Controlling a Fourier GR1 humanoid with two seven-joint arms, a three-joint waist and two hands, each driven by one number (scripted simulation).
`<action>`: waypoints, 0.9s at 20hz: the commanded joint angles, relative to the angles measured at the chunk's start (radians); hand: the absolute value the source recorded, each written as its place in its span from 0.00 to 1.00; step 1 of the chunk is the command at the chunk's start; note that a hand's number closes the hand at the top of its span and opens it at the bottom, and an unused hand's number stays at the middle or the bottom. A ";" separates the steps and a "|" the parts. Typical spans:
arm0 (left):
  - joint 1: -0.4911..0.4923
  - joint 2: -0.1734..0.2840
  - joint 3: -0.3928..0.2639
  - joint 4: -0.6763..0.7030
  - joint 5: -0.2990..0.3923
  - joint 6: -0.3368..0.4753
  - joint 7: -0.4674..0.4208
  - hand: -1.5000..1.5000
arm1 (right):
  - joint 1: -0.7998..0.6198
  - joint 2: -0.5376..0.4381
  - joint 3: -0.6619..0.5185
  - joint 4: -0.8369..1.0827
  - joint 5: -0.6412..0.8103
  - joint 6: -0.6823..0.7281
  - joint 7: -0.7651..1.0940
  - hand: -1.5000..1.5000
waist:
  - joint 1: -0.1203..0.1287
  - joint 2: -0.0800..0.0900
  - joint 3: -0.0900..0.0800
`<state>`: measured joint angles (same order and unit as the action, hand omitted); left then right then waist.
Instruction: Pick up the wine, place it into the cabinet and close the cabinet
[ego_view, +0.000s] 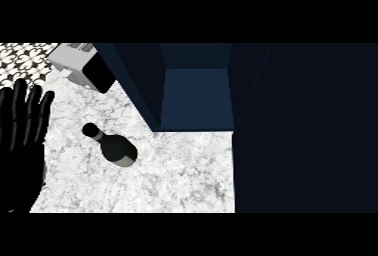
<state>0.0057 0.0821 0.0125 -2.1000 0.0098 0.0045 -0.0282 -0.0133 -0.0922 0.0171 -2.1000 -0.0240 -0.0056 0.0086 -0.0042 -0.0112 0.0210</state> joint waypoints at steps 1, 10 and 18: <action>-0.054 0.011 0.013 -0.015 0.008 0.003 0.053 0.00 | 0.037 -0.006 -0.016 0.018 -0.012 0.032 -0.062 0.00 | 0.002 0.011 -0.021; -0.016 -0.041 0.050 0.080 0.428 -0.089 0.248 0.00 | 0.224 -0.038 0.143 -0.180 -0.199 0.186 0.137 0.00 | -0.005 0.004 -0.021; -0.050 0.052 0.159 -0.181 0.579 0.072 0.547 0.00 | 0.314 -0.061 0.135 -0.415 -0.251 0.149 0.305 0.00 | 0.003 0.008 -0.021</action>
<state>-0.0332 0.1046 0.1368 -2.1809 0.5296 0.0042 0.3904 0.2544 -0.1526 0.1509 -2.4007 -0.2413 0.1546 0.2458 -0.0034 -0.0047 0.0001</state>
